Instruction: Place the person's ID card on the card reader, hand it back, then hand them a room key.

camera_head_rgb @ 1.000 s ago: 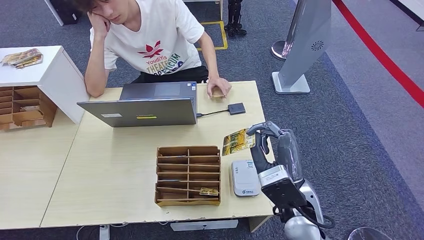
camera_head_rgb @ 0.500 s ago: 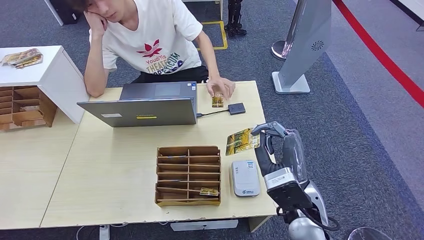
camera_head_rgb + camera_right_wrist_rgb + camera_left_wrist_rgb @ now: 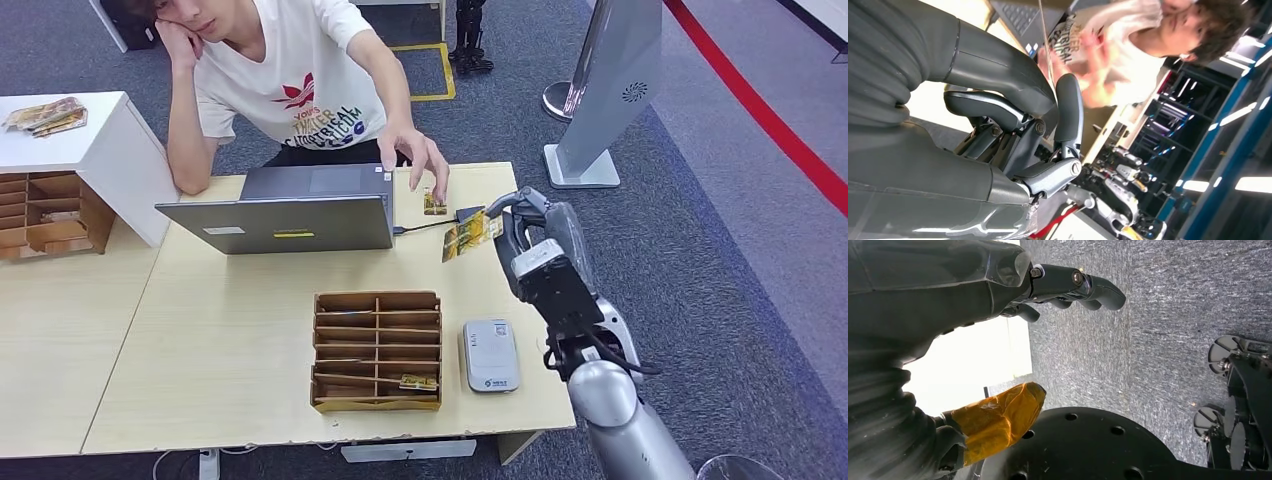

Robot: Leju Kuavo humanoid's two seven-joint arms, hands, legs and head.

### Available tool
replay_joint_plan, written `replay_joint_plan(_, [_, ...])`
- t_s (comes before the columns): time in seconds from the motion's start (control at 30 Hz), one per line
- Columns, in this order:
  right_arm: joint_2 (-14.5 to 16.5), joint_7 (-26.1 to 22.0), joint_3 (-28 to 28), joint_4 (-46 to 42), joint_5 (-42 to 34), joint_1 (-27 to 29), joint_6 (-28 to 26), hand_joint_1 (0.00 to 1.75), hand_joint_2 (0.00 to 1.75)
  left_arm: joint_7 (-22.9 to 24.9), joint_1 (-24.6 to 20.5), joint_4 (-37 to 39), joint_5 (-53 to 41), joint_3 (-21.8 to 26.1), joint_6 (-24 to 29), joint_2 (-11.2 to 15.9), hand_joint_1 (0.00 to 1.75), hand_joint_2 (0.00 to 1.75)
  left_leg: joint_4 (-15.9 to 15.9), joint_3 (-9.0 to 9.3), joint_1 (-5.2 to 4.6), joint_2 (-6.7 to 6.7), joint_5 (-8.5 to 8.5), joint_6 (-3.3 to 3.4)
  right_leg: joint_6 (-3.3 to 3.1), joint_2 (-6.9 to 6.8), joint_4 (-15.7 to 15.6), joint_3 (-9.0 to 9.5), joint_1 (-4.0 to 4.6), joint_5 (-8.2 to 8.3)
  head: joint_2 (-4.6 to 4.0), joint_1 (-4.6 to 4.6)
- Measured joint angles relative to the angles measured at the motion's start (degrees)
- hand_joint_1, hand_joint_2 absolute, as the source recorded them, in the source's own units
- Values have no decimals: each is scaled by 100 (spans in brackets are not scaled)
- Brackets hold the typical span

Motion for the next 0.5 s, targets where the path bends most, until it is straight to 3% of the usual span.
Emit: replay_joint_plan(0.5, [553, 503, -126, 1975, 9, -1595, 288, 175, 175, 113, -67, -1, -274, -349, -76, 9, 0, 175, 0, -2, 0, 0, 1, 0, -1, 0, 4, -4, 0, 0, 0, -1])
